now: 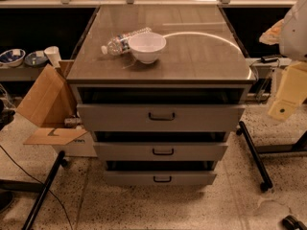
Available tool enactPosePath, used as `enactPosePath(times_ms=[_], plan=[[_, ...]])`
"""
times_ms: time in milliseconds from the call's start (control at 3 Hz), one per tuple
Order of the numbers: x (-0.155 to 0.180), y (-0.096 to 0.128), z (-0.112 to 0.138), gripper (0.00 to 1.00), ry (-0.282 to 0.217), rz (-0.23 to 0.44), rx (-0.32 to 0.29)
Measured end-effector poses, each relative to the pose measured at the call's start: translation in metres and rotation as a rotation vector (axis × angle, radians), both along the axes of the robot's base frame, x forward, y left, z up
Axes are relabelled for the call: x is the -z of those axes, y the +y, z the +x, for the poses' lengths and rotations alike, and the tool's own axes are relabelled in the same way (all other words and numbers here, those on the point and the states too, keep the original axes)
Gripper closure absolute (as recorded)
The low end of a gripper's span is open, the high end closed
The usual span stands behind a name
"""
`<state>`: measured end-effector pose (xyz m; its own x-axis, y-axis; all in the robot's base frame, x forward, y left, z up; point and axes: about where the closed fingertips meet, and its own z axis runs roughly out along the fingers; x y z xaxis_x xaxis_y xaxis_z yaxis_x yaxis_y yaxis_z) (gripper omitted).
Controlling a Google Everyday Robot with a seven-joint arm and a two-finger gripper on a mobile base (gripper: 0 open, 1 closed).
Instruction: Open middle drawer
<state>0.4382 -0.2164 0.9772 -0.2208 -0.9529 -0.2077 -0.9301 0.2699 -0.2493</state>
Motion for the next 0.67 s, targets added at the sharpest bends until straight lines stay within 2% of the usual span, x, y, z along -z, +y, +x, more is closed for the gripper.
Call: enactPosePath(times_ms=[667], plan=[[0.0014, 0.0028, 0.0034, 0.0, -0.008, 0.006, -0.019]])
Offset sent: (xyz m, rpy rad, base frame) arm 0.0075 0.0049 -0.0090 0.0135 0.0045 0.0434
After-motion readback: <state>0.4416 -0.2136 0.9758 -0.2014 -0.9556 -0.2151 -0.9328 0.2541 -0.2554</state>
